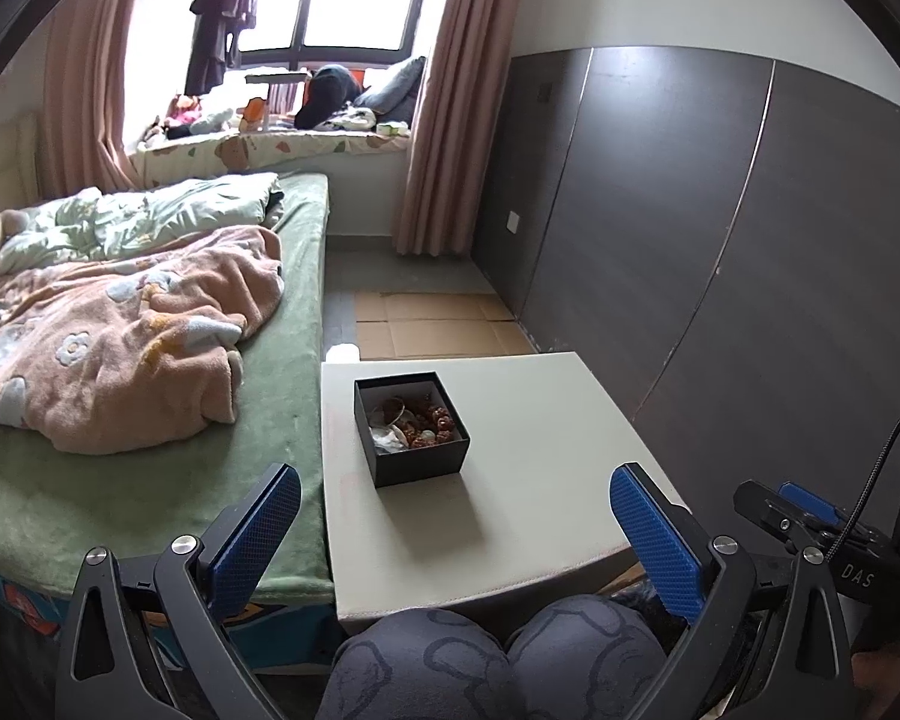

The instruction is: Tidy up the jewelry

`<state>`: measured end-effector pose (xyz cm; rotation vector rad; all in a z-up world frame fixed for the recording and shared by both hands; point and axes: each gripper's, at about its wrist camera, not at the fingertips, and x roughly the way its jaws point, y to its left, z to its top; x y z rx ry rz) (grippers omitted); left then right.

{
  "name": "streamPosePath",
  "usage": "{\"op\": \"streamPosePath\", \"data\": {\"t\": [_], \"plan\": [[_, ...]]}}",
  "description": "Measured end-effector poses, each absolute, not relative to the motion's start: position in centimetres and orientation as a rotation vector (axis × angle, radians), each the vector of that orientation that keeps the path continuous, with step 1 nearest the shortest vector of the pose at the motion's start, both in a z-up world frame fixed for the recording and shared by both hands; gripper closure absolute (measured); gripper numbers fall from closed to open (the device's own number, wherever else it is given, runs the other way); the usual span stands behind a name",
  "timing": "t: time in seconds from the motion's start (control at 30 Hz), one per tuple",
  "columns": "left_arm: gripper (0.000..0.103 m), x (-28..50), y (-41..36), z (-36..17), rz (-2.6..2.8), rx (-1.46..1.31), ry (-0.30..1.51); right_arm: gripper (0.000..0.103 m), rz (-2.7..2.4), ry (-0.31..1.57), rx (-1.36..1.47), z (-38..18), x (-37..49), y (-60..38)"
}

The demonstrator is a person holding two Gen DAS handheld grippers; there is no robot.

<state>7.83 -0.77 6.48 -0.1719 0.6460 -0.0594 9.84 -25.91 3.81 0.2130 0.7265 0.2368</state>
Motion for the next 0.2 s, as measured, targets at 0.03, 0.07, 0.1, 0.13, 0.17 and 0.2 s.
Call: {"op": "streamPosePath", "data": {"t": [0.03,0.07,0.1,0.13,0.17,0.2], "plan": [[0.0,7.86,-0.81,6.39,-0.059,-0.17,0.651,0.0,0.237,0.726,0.216,3.74,9.91,-25.91],[0.0,7.86,-0.85,6.32,-0.062,-0.169,0.654,0.0,0.24,0.731,0.221,3.55,10.05,-25.98],[0.0,7.86,-0.91,6.27,-0.061,-0.166,0.656,0.0,0.242,0.739,0.222,3.38,10.14,-25.99],[0.0,7.86,-0.99,6.25,-0.057,-0.161,0.657,0.0,0.243,0.745,0.222,3.2,10.24,-26.0],[0.0,7.85,-1.07,6.22,-0.053,-0.157,0.658,0.0,0.244,0.749,0.221,3.02,10.28,-26.04],[0.0,7.86,-1.1,6.12,-0.051,-0.156,0.659,0.0,0.243,0.752,0.22,2.89,10.3,-26.11]]}}
